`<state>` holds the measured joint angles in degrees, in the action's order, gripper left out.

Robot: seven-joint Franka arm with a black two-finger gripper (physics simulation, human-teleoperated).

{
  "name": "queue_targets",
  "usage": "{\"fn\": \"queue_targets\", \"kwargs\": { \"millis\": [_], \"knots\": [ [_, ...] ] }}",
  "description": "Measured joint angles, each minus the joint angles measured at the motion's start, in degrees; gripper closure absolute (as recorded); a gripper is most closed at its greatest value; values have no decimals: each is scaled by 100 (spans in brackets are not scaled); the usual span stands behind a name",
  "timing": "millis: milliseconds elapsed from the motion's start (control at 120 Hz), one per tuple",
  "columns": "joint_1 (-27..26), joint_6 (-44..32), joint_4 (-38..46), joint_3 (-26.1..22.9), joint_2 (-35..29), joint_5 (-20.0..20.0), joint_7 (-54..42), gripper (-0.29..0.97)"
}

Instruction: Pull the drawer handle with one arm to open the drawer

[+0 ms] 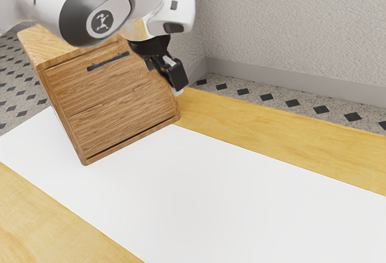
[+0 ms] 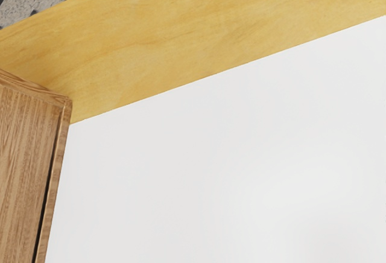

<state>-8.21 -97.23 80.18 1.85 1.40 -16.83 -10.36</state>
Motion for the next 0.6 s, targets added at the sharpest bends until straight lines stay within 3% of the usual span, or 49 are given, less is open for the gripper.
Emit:
{"fn": "queue_targets", "kwargs": {
  "millis": [108,292,600],
  "knots": [
    [95,-254,-31,4,200,-232,-181,0],
    [1338,-682,-313,-34,551,-362,-424,0],
    [1460,-913,-1146,-226,1265,-385,-704,0]
  ]
}}
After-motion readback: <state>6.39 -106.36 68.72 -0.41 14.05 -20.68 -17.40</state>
